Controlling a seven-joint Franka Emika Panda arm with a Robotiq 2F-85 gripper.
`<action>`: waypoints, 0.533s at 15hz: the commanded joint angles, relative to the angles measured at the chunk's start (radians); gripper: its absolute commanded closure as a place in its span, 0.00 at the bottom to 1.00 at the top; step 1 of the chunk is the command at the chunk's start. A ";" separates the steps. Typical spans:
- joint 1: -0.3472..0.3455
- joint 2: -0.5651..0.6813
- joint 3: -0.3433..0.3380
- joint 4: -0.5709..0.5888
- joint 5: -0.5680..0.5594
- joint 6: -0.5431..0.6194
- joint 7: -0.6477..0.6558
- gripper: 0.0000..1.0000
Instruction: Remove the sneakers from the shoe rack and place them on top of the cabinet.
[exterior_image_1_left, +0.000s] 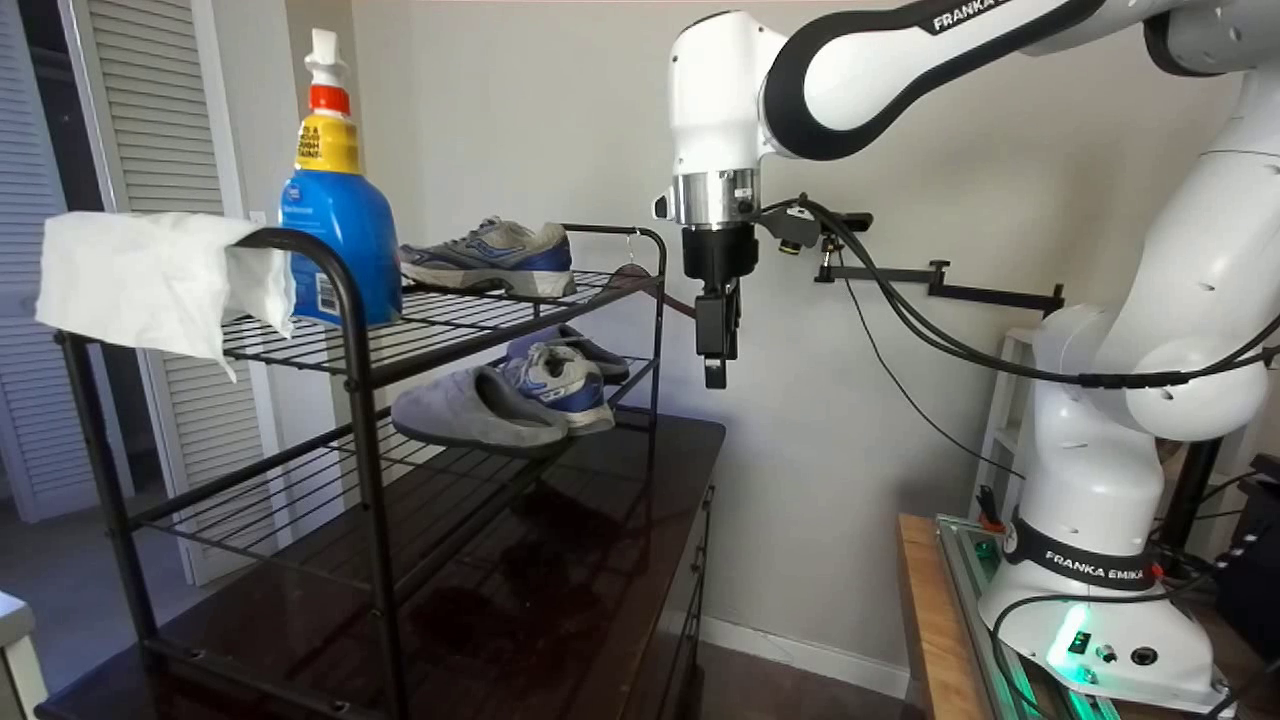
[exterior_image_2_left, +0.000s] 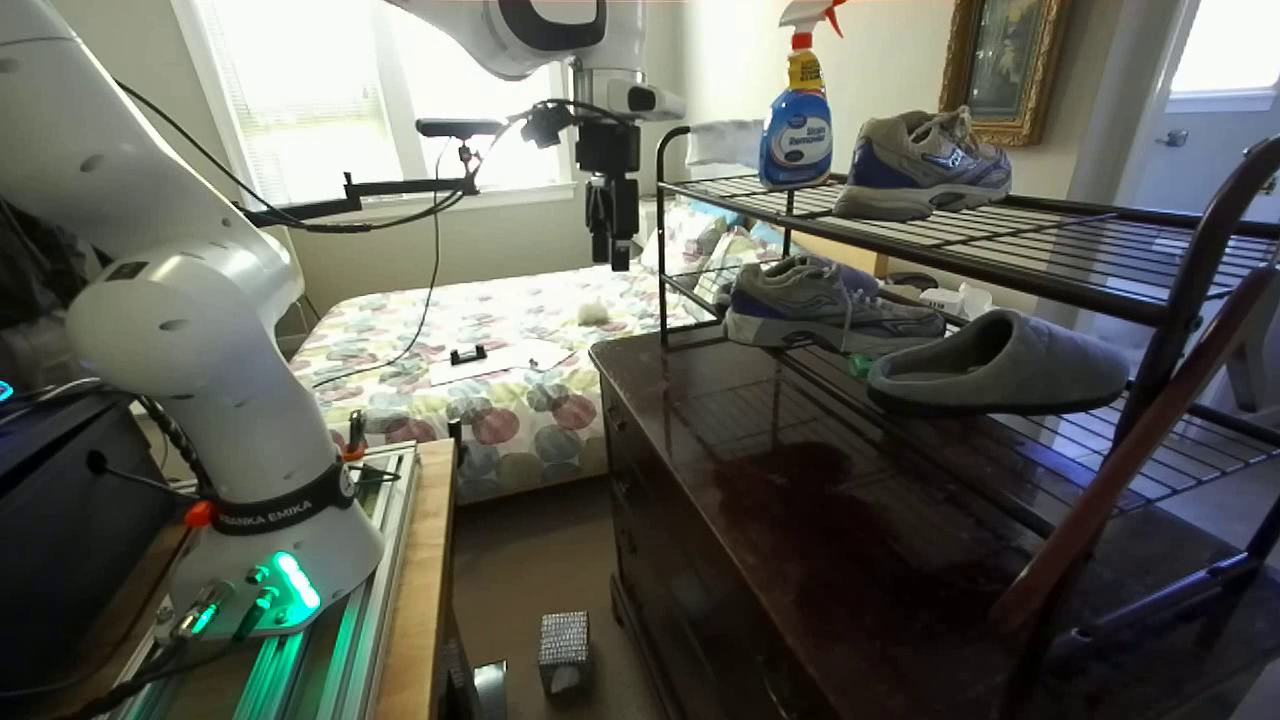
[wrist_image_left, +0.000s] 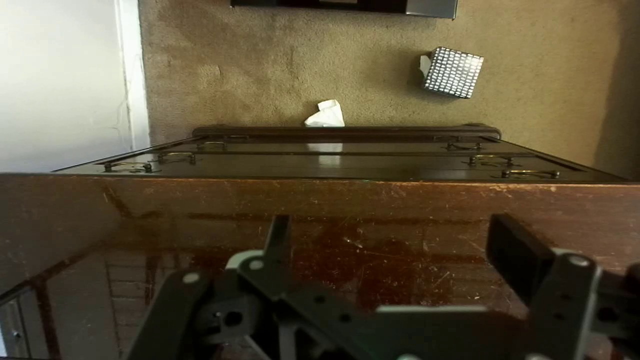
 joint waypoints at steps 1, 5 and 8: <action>0.021 0.002 -0.019 0.002 -0.007 -0.002 0.006 0.00; 0.020 -0.006 -0.046 0.023 0.011 0.063 -0.024 0.00; 0.004 -0.046 -0.087 0.040 -0.016 0.187 -0.076 0.00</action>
